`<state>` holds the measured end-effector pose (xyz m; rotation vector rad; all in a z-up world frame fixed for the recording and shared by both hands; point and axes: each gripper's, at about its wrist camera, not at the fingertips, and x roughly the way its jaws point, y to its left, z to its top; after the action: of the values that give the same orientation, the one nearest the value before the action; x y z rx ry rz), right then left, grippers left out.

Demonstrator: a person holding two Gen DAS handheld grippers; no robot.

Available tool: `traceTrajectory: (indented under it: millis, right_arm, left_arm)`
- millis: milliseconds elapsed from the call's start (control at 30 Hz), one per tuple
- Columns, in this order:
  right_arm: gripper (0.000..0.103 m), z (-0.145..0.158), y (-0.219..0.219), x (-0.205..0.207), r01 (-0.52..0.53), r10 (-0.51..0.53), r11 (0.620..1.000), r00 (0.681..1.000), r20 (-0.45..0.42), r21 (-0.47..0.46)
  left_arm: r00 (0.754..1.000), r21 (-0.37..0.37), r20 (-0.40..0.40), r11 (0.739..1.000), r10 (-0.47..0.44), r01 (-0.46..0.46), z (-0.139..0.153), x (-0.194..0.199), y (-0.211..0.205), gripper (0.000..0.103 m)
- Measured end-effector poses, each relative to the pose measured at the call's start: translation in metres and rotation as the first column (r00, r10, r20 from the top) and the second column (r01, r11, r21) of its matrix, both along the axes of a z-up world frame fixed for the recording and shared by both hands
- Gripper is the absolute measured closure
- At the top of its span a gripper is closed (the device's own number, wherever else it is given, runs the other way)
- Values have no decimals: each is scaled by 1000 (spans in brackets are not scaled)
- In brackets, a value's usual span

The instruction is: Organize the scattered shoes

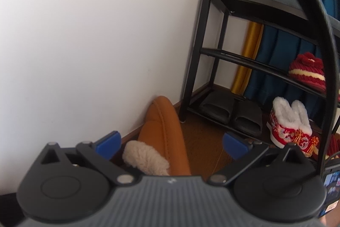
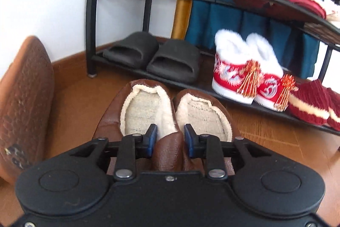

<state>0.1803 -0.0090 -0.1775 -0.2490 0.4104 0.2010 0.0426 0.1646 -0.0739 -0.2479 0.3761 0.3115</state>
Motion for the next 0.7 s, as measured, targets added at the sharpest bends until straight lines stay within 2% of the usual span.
traceTrajectory:
  millis: [100, 133, 167, 200, 267, 333, 367, 400, 500, 567, 633, 667, 700]
  right_arm:
    - [85, 18, 10, -7, -46, 48, 999, 996, 71, -30]
    - [85, 21, 14, -5, -51, 53, 998, 997, 56, -35]
    - [83, 24, 17, 1, -48, 48, 999, 999, 2, -17]
    - [78, 24, 16, 6, -29, 30, 1000, 999, -25, 4]
    - [72, 22, 13, 10, 18, -18, 1000, 999, -29, 7]
    - [28, 22, 7, 11, 52, -52, 998, 998, -21, 35]
    - [2, 20, 5, 14, 57, -56, 998, 998, -39, 40]
    - [9, 19, 4, 16, 61, -59, 997, 997, -58, 45]
    - [13, 9, 0, 28, 8, -1, 999, 987, -158, 49]
    - [14, 3, -6, 35, 1, 11, 998, 982, -187, 65]
    - [20, -4, -14, 45, 0, 23, 995, 973, -230, 100]
    - [27, -11, -23, 58, 10, 33, 990, 955, -294, 144]
    - [29, -16, -26, 64, 15, 40, 987, 944, -328, 163]
  left_arm:
    - [1000, -3, 6, 1000, 1, 0, 0, -2, 0, 0]
    - [1000, -2, 7, 1000, 0, 0, 1, -2, 0, 0]
    - [1000, 0, 8, 1000, -2, 2, 1, -3, -1, 0]
    - [1000, 5, 8, 1000, -2, 2, 1, -3, -1, 0]
    - [1000, 10, 12, 1000, 0, 0, 1, -5, -1, 0]
    - [1000, 3, 13, 1000, 1, -1, 2, -6, 0, 0]
    - [1000, -2, 13, 1000, 1, -1, 2, -6, 0, 0]
    - [1000, -6, 11, 1000, 1, -1, 2, -7, 0, 0]
    - [1000, -5, 9, 1000, 0, 0, 2, -7, -1, 0]
    - [1000, -4, 9, 1000, 0, 0, 2, -7, -1, 0]
    - [1000, -5, 7, 1000, 1, -1, 2, -6, 0, 0]
    - [1000, -8, 4, 1000, 0, 0, 2, -6, 0, 0]
    - [1000, -11, 1, 1000, -1, 1, 1, -5, 0, 0]
